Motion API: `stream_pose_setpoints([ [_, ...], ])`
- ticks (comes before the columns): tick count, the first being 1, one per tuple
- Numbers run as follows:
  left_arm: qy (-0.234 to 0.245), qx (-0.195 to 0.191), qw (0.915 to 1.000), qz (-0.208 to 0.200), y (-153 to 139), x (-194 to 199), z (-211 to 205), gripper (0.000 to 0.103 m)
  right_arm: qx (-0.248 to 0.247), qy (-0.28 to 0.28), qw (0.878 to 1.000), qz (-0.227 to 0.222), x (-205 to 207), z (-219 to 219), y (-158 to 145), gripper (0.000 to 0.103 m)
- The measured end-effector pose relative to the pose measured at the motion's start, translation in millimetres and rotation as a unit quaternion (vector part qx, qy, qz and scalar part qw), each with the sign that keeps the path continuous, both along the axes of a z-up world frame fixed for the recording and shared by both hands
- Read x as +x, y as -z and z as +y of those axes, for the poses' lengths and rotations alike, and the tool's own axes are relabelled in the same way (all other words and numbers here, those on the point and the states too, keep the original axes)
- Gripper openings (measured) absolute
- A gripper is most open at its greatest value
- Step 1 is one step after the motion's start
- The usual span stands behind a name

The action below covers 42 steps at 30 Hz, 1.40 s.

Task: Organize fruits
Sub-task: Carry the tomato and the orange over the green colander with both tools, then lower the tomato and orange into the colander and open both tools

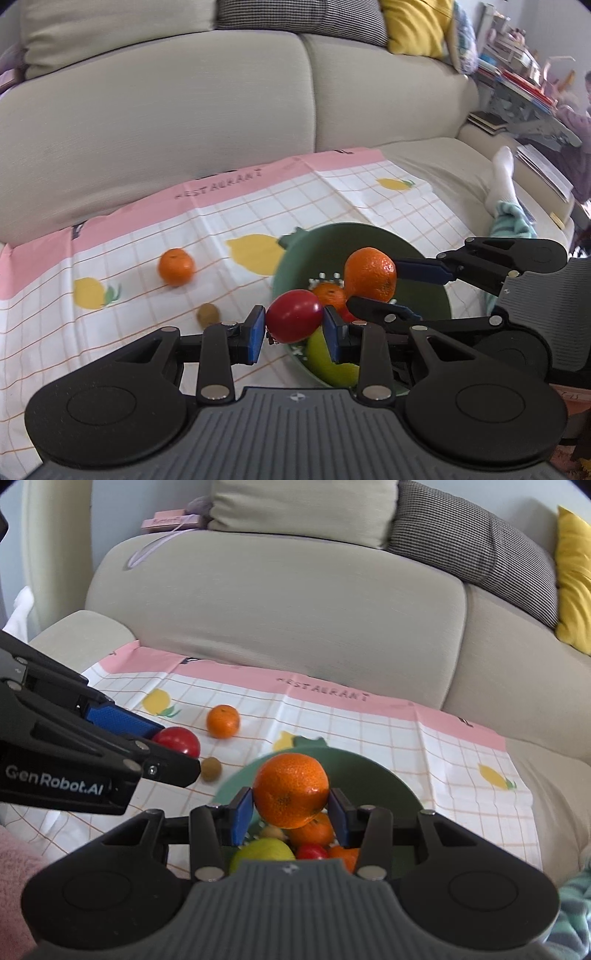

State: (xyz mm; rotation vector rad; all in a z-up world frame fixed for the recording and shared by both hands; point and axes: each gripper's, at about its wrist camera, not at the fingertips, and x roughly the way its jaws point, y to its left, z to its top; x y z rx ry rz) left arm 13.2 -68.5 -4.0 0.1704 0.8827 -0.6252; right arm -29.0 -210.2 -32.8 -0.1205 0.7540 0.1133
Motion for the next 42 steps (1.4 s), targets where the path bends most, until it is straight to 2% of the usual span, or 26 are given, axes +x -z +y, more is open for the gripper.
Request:
stream_pose_setpoints([
  [10,0.024,0.008,0.9996,0.013,11,1,-15,0.037,-0.004,0.025,0.999,0.037,-8,-22,20,0.042],
  [20,0.042,0.013,0.9988,0.022,22,16,-38,0.037,0.003,0.05,0.997,0.064,5,-37,36,0.042],
  [24,0.044,0.021,0.9984,0.028,29,24,-47,0.037,0.006,0.064,0.996,0.06,10,-43,41,0.042],
  [29,0.041,0.049,0.9977,0.023,37,33,-56,0.037,0.013,0.073,0.996,0.049,19,-48,45,0.042],
  [42,0.042,0.08,0.9954,0.03,48,51,-62,0.037,0.034,0.067,0.996,0.052,47,-49,61,0.042],
])
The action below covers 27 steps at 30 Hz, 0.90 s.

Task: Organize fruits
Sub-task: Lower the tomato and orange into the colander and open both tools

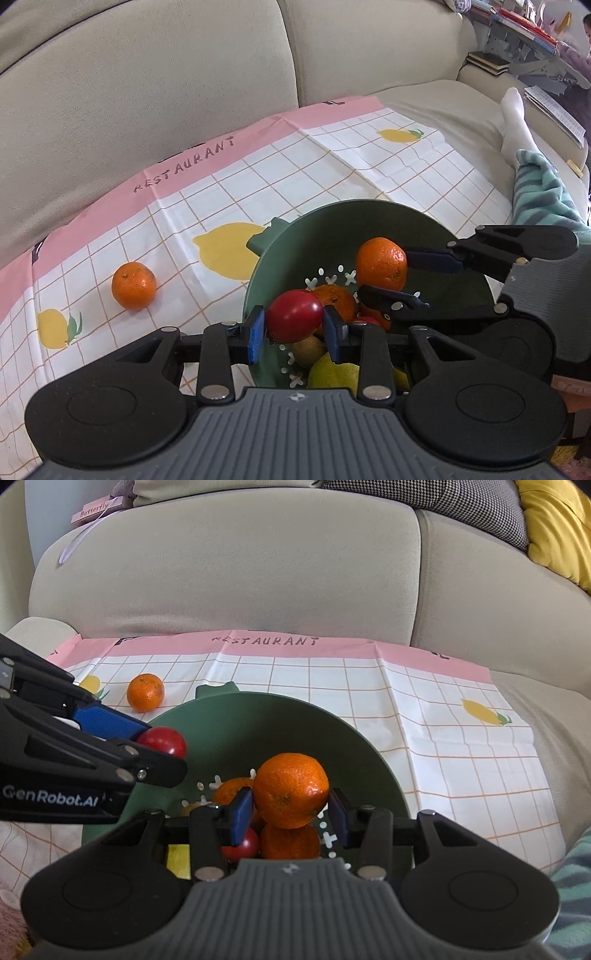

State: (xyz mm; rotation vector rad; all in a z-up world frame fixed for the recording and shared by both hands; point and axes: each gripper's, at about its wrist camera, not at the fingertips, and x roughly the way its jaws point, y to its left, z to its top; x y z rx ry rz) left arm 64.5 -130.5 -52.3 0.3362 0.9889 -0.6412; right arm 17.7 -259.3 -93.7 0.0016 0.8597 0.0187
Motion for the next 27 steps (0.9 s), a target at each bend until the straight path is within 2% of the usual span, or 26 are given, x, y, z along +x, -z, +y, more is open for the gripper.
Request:
stream_pose_setpoints([
  [6,0.001,0.011,0.9999,0.003,6,6,-2,0.037,0.005,0.009,1.0,0.008,10,-3,8,0.042],
  [11,0.0,0.006,0.9999,0.01,8,9,-1,0.037,-0.008,0.003,1.0,0.009,14,2,13,0.042],
  [20,0.006,0.01,0.9999,0.009,12,8,-3,0.037,-0.005,0.004,1.0,0.019,15,2,18,0.042],
  [27,0.028,0.023,0.9993,0.001,15,8,-10,0.037,-0.021,0.02,1.0,-0.006,4,-2,8,0.042],
])
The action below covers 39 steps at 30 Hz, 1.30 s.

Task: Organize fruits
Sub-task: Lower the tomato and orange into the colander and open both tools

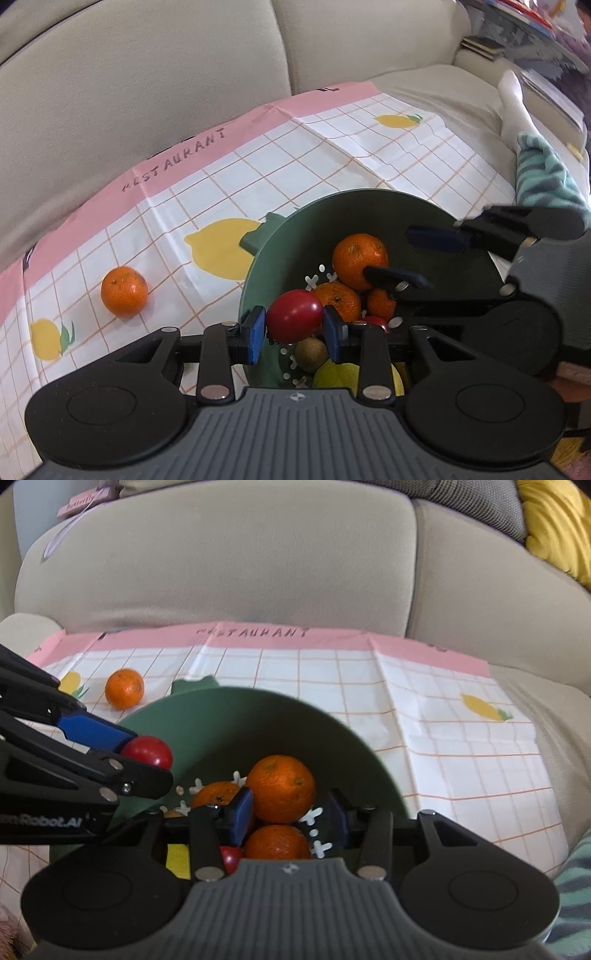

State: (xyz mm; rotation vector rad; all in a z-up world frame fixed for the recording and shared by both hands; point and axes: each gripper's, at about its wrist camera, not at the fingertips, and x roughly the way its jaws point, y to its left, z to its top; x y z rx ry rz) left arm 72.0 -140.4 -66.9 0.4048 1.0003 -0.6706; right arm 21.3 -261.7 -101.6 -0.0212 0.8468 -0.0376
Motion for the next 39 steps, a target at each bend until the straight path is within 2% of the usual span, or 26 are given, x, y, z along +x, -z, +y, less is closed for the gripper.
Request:
stream_pose_setpoints([
  [4,0.028,0.03,0.999,-0.015,6,-2,-10,0.037,0.0,0.013,1.0,-0.011,-8,-6,-5,0.042],
  [12,0.065,0.082,0.9941,-0.027,19,-7,-22,0.037,0.067,0.033,0.997,-0.011,-10,-20,-3,0.042],
  [18,0.07,0.101,0.9922,-0.024,26,-7,-26,0.042,0.061,0.027,0.998,-0.007,-9,-15,0,0.042],
  [25,0.073,0.099,0.9922,-0.024,27,-8,-25,0.043,0.056,0.026,0.998,-0.004,-8,-15,2,0.042],
  [32,0.074,0.092,0.9925,-0.033,23,-12,-22,0.051,0.052,0.028,0.998,-0.003,-8,-14,2,0.043],
  [36,0.073,0.086,0.9929,-0.037,16,-15,-18,0.052,0.049,0.029,0.998,-0.004,-10,-13,0,0.043],
  [39,0.073,0.087,0.9926,-0.045,8,-19,-14,0.052,0.049,0.032,0.998,-0.007,-12,-13,-3,0.049],
])
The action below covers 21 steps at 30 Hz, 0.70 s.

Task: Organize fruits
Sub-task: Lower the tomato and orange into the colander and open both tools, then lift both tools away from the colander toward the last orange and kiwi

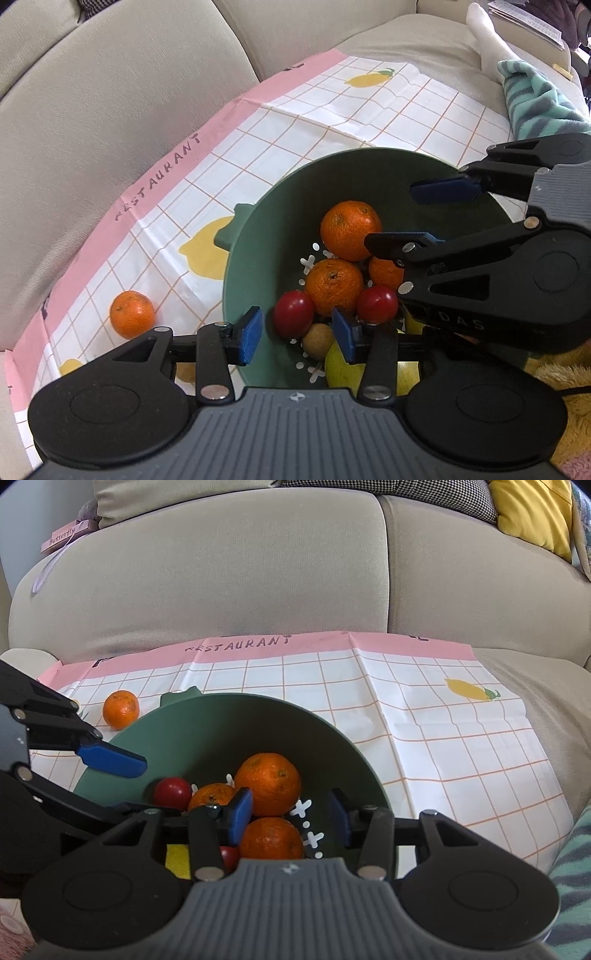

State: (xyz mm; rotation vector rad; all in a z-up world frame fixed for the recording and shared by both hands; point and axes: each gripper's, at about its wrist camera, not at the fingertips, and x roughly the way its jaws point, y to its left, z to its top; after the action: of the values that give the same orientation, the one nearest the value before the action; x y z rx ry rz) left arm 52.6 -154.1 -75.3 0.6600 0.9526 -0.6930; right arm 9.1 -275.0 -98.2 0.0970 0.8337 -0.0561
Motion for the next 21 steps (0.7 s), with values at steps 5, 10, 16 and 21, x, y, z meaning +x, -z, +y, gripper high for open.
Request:
stream_pose_setpoints([
  [5,-0.006,-0.014,0.9998,-0.012,-16,-9,11,0.055,-0.004,0.017,1.0,-0.009,-5,1,-9,0.066],
  [10,-0.009,-0.018,0.9994,-0.028,-28,-20,21,0.057,-0.008,0.02,1.0,-0.01,-10,8,-16,0.073],
  [16,-0.028,-0.059,0.9976,-0.024,-45,-22,40,0.057,-0.027,0.004,1.0,-0.011,-16,21,-25,0.075],
  [21,-0.072,-0.09,0.9931,-0.022,-53,-15,66,0.057,-0.022,-0.009,1.0,-0.017,-18,34,-34,0.079],
])
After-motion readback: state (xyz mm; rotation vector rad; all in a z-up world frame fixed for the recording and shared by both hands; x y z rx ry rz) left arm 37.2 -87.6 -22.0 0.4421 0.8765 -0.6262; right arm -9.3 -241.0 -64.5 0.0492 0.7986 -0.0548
